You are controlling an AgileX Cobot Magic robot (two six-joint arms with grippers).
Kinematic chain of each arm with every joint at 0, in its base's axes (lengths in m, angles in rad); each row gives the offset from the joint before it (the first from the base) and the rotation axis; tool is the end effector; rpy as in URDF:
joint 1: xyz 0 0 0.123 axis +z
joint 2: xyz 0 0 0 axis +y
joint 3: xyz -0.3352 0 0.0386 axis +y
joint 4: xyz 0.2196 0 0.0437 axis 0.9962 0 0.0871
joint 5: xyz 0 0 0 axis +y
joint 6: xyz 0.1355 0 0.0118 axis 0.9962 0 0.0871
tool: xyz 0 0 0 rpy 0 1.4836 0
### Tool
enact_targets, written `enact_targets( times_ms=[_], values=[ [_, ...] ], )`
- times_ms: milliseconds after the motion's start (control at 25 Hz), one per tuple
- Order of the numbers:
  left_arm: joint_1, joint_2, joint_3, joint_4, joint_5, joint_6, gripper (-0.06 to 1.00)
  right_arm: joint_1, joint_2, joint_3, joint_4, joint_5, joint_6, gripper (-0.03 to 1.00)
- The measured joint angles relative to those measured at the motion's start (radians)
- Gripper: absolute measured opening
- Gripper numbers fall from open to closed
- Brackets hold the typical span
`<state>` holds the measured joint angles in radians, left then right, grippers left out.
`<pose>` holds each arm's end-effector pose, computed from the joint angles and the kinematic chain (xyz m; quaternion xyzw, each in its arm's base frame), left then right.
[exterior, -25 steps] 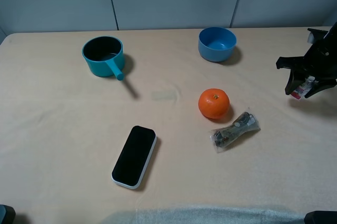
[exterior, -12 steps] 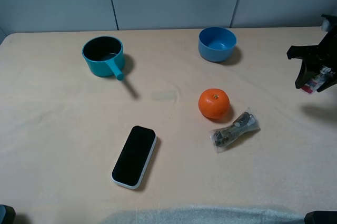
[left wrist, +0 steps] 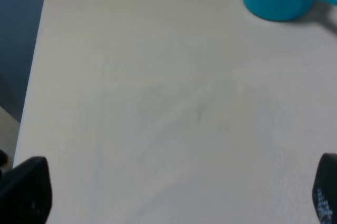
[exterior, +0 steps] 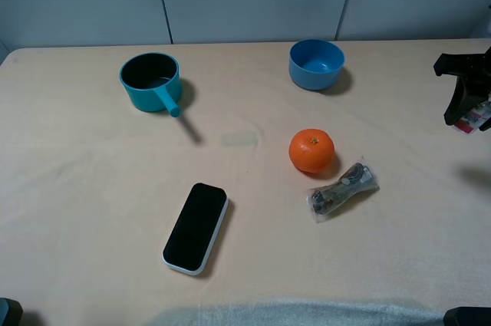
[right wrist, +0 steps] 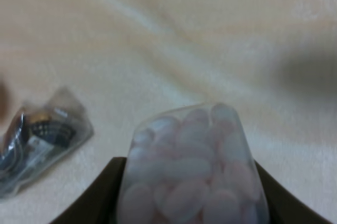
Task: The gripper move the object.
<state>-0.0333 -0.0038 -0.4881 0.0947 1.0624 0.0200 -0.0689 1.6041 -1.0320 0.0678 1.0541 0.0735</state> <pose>-0.0419 0.0126 0.2398 0.0211 0.8546 0.0439 0.5171 0.2624 -0.0101 0.2389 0.0873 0.9956 0.0298 0.0158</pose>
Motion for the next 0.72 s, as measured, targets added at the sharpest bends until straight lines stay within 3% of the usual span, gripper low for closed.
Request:
enact_targets(
  times_ms=[440,720],
  values=[
    [0.0,0.0,0.0,0.0,0.0,0.0,0.99,0.192,-0.03,-0.003,-0.007,0.042,0.059,0.31],
    [0.0,0.0,0.0,0.0,0.0,0.0,0.99,0.345,-0.03,-0.103,-0.004,0.043,0.118,0.31]
  ],
)
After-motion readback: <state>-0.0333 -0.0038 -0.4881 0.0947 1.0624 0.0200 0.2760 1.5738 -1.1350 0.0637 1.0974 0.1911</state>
